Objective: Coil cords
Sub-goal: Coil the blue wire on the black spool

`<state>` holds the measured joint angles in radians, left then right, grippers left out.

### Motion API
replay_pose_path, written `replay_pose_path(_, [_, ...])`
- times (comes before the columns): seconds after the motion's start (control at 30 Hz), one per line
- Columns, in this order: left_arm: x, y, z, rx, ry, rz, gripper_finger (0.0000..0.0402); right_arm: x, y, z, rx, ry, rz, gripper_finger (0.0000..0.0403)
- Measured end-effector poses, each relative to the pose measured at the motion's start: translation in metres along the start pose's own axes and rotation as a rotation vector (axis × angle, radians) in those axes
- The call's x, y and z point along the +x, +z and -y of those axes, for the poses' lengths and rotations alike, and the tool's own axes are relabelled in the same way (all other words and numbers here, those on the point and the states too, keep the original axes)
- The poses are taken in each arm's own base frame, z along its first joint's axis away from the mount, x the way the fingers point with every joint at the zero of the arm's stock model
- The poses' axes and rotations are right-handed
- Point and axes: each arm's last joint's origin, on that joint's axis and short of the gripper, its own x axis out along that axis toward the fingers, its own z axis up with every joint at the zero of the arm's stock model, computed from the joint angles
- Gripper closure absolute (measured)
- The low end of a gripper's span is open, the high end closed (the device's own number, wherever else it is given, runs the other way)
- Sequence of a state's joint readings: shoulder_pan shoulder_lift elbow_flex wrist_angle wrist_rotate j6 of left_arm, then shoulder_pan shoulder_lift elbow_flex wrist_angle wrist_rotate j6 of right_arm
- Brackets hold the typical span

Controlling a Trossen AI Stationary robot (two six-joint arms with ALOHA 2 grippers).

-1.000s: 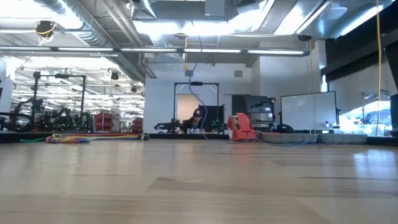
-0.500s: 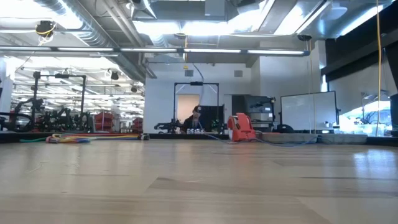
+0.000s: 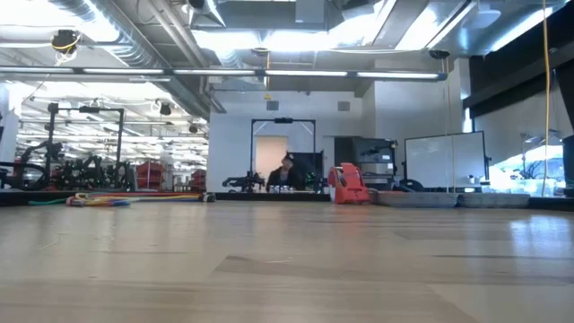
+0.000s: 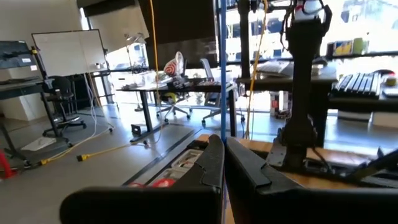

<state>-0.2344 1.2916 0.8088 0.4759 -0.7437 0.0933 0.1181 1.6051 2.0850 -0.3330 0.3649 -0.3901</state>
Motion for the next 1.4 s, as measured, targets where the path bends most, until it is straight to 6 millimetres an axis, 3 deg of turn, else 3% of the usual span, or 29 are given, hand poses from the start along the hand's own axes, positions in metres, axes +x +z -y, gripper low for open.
replay_pose_path(0.27, [-0.007,-0.002,-0.009,0.135,0.099,-0.076,0.0401,-0.003,-0.018,-0.008,-0.024,0.101,-0.174,0.0403])
replay_pose_path(0.43, [-0.027,0.004,-0.031,0.205,0.207,-0.157,0.0401,-0.009,-0.028,-0.016,-0.048,0.202,-0.288,0.0403])
replay_pose_path(0.63, [-0.059,0.020,-0.059,0.137,0.212,-0.167,0.0401,-0.009,-0.045,-0.023,-0.091,0.216,-0.401,0.0403])
replay_pose_path(0.87, [-0.091,0.039,-0.078,-0.043,0.090,-0.089,0.0401,0.001,-0.086,-0.043,-0.174,0.222,-0.530,0.0403])
replay_pose_path(1.17, [-0.088,0.047,-0.067,-0.173,-0.054,-0.021,0.0401,0.020,-0.154,-0.068,-0.298,0.096,-0.576,0.0403])
replay_pose_path(1.4, [-0.066,0.043,-0.040,-0.162,-0.096,0.012,0.0401,0.033,-0.184,-0.059,-0.221,0.004,-0.507,0.0403])
